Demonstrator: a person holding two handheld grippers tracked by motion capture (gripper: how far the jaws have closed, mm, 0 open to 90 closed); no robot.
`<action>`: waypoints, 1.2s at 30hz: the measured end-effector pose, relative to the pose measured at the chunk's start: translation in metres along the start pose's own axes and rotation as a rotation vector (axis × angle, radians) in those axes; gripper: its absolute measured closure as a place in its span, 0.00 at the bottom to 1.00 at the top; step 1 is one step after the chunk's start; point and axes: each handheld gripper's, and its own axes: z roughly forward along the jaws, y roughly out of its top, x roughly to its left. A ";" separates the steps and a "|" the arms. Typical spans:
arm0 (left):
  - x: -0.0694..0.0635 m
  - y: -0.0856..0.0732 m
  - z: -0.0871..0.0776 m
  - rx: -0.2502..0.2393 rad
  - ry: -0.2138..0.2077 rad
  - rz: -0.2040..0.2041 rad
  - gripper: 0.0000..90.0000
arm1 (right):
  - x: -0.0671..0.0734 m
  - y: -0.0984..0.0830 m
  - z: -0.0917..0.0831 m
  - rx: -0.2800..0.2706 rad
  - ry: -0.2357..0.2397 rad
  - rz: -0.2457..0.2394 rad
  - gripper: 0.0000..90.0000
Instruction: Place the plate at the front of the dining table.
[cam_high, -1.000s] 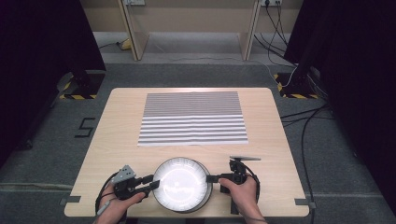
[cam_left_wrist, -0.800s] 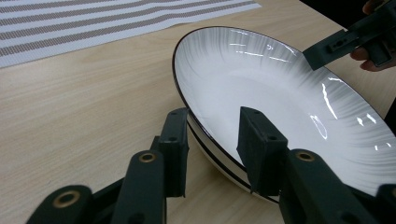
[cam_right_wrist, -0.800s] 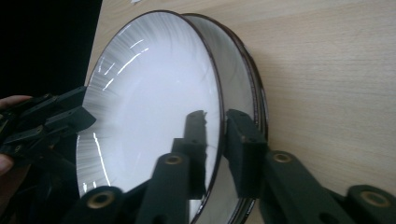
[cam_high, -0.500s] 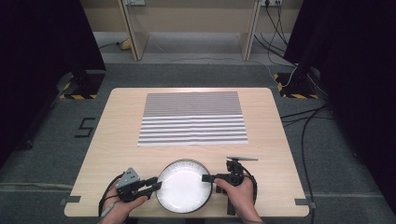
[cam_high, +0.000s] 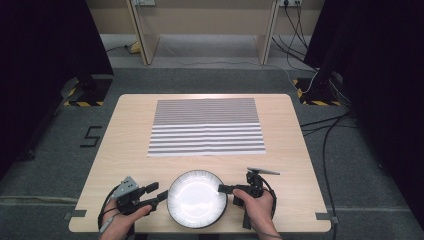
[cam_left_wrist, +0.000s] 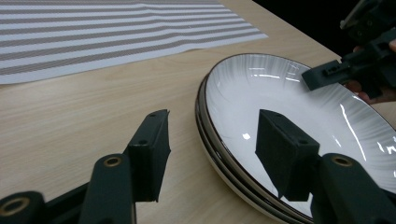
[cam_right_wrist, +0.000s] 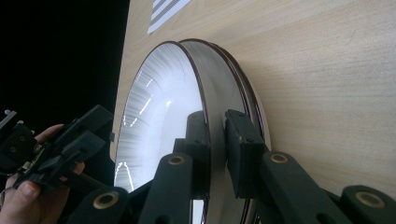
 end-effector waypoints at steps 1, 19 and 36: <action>0.002 0.000 -0.002 -0.007 0.007 -0.004 0.48 | 0.000 0.000 0.000 0.003 0.006 0.009 0.88; 0.020 -0.005 -0.012 -0.014 0.073 -0.044 0.42 | 0.001 0.004 -0.008 -0.026 0.065 0.022 0.88; 0.022 -0.006 -0.013 -0.015 0.087 -0.049 0.42 | 0.010 0.020 -0.018 -0.074 0.081 0.016 0.87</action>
